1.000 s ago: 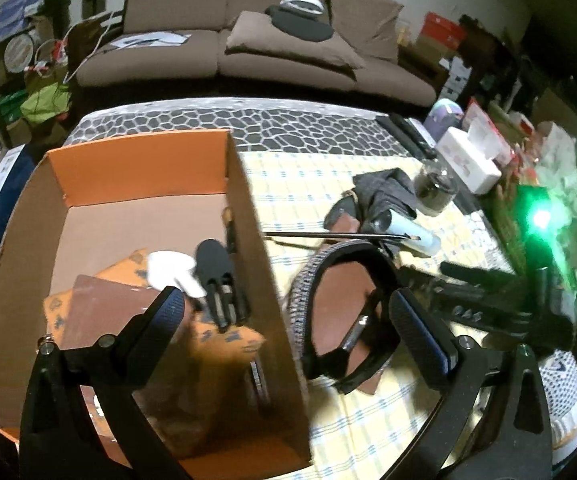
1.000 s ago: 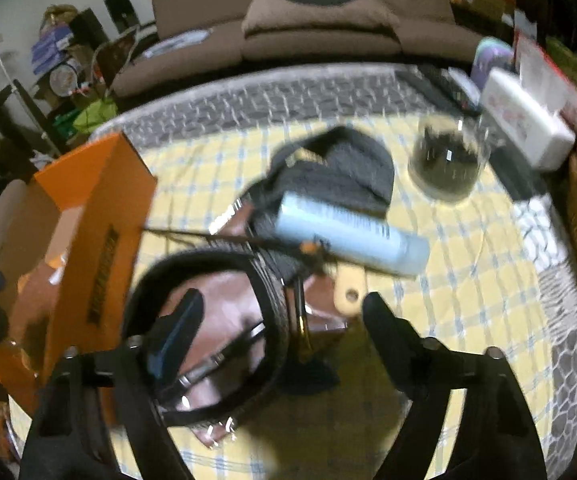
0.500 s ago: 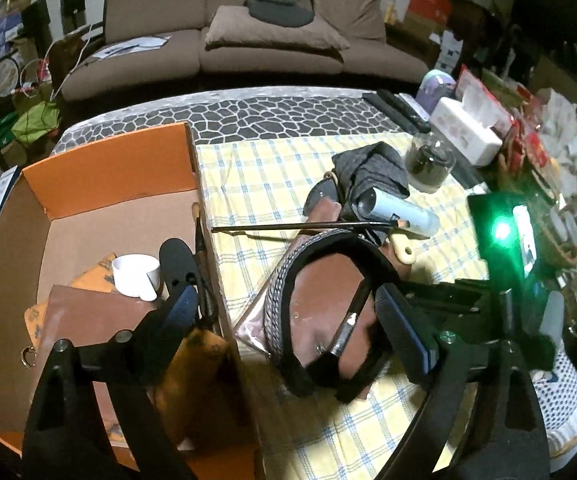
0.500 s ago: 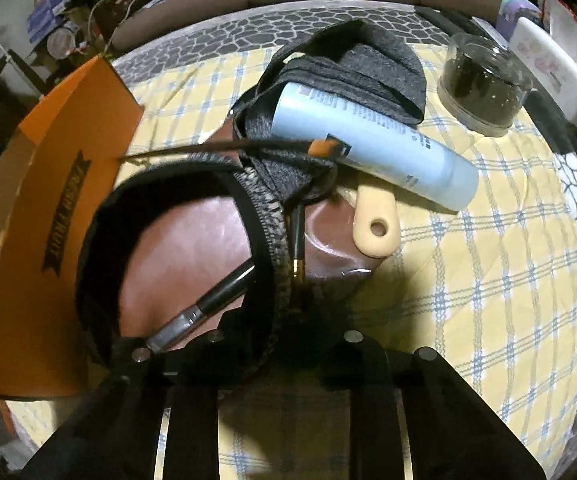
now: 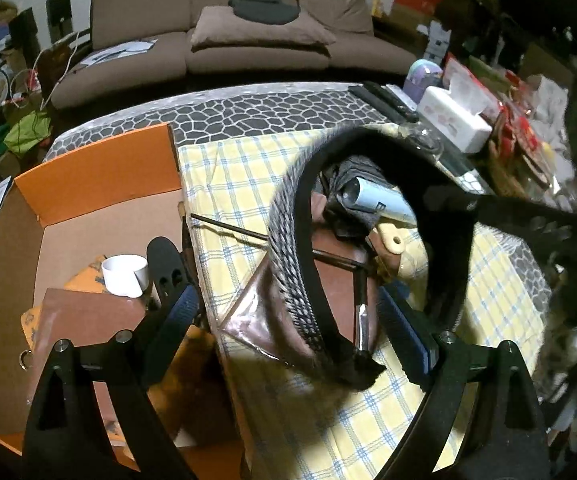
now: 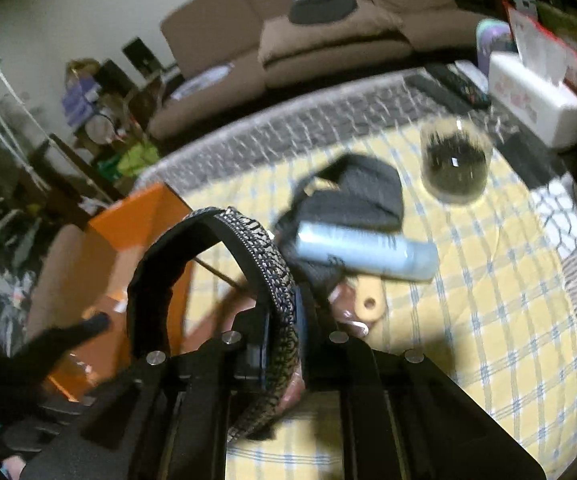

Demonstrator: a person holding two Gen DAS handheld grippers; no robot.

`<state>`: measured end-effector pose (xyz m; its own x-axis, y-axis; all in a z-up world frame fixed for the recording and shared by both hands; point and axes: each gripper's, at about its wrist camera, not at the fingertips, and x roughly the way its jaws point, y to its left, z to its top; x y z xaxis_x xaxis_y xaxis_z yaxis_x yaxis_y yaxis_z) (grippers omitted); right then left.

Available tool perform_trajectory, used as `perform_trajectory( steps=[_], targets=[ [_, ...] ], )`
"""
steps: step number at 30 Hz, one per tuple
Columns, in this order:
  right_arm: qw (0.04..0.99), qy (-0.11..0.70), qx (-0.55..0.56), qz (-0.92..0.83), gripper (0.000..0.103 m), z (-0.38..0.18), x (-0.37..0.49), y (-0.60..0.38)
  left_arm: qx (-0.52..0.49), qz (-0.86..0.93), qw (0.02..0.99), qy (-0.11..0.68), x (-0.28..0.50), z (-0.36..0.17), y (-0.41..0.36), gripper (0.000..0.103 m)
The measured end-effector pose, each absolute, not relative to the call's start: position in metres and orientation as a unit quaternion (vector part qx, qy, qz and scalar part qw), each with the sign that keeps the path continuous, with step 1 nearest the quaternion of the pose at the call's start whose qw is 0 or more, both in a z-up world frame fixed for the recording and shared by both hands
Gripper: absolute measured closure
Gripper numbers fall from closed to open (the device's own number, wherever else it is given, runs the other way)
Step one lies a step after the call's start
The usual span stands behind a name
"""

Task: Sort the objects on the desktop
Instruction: 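Grasp the strap bag with the right tool and lift it toward the box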

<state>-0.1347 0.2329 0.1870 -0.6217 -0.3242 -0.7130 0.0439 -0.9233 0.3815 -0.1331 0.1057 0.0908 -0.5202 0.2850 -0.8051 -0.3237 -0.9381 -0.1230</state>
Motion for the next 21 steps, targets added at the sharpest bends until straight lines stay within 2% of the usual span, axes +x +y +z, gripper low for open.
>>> perform_trajectory(
  steps=[1,2,3,4,5,6,21],
  targets=[
    [0.113,-0.166,0.414,-0.888,0.093,0.194,-0.133,0.23,-0.458,0.871,0.176,0.016,-0.133,0.091,0.103,0.015],
    [0.12,-0.166,0.408,-0.89,0.093,0.2,-0.132,0.228,-0.459,0.87,0.179,0.011,-0.134,0.091,0.102,0.029],
    [0.128,-0.166,0.403,-0.891,0.093,0.205,-0.132,0.223,-0.461,0.869,0.181,0.004,-0.135,0.092,0.099,0.05],
    [0.135,-0.166,0.399,-0.891,0.093,0.209,-0.131,0.221,-0.465,0.866,0.183,-0.001,-0.136,0.092,0.097,0.06],
    [0.141,-0.167,0.396,-0.892,0.093,0.212,-0.13,0.215,-0.466,0.865,0.184,-0.005,-0.137,0.092,0.095,0.076],
    [0.148,-0.167,0.394,-0.892,0.092,0.214,-0.13,0.211,-0.467,0.865,0.183,-0.008,-0.137,0.093,0.093,0.081],
    [0.186,-0.172,0.401,-0.88,0.091,0.209,-0.151,0.148,-0.453,0.879,0.138,-0.049,-0.142,0.103,0.019,0.083]
  ],
)
